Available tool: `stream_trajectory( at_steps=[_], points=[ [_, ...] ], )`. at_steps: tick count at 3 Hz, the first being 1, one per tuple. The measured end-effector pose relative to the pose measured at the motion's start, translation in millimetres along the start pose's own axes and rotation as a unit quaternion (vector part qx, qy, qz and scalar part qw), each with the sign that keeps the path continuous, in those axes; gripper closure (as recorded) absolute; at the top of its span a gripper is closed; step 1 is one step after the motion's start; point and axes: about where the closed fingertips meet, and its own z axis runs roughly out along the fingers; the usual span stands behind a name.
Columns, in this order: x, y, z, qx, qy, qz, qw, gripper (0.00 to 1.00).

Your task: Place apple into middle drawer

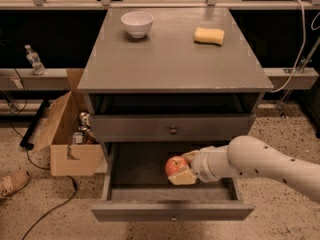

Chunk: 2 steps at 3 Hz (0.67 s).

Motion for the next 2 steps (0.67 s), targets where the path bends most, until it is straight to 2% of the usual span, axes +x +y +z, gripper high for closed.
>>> stream_trajectory(
  at_steps=[1, 2],
  points=[
    [0, 1, -1, -0.002, 0.001, 0.000, 1.0000, 1.00],
    [11, -6, 17, -0.004, 0.000, 0.006, 1.0000, 1.00]
  ],
)
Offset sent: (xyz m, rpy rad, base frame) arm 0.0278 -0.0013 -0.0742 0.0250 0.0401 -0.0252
